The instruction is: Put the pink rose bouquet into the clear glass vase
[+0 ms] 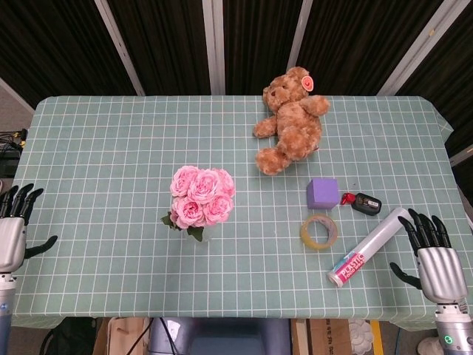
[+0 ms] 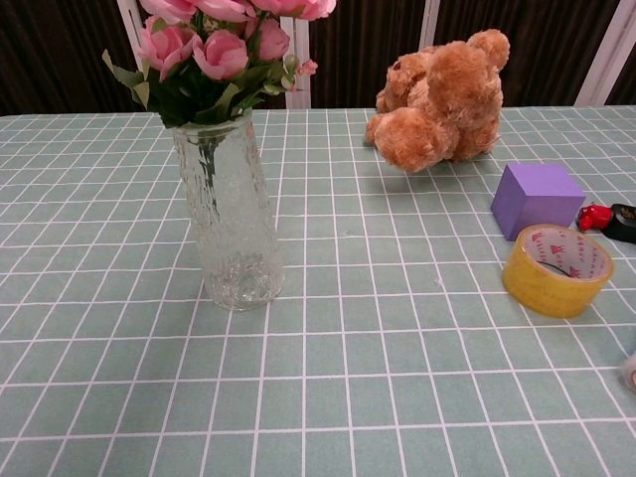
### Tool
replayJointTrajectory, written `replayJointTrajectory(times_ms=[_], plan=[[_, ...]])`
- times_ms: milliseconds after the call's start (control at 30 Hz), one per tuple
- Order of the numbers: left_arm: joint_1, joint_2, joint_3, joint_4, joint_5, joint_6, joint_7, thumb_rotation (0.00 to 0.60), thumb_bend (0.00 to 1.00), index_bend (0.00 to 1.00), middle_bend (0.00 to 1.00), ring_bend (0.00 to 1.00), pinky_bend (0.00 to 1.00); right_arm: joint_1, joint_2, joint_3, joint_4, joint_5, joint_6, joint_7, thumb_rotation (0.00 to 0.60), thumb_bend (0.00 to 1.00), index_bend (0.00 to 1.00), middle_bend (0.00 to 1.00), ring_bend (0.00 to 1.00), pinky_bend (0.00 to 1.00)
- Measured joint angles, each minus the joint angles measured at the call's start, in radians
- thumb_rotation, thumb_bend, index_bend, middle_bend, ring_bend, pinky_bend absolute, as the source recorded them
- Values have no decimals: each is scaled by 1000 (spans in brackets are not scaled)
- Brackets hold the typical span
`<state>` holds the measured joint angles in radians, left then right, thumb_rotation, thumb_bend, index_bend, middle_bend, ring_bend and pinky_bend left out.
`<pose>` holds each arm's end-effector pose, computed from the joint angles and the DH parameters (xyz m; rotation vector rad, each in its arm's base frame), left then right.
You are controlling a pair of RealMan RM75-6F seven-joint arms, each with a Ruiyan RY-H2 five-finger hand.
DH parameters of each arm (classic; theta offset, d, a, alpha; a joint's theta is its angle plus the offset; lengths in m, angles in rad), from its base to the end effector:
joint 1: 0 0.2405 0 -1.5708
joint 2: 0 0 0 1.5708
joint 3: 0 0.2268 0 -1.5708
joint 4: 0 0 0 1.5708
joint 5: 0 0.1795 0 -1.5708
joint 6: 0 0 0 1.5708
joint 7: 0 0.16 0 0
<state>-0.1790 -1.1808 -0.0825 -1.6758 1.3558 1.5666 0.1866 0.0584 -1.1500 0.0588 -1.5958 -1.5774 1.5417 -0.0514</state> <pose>-0.2530 0.2194 0.1759 -1.2763 -0.7992 -0.9132 -0.2627 -0.1861 0.1717 1.4083 -0.8117 0.9406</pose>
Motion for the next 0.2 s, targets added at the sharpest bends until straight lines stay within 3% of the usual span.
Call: replayJointTrajectory(times_ms=[200], plan=[[7, 1, -6, 18, 6, -13, -28, 600, 187, 149, 70, 42, 70, 8, -5, -5, -3, -13, -8, -16, 600, 205, 126, 79, 86, 0]])
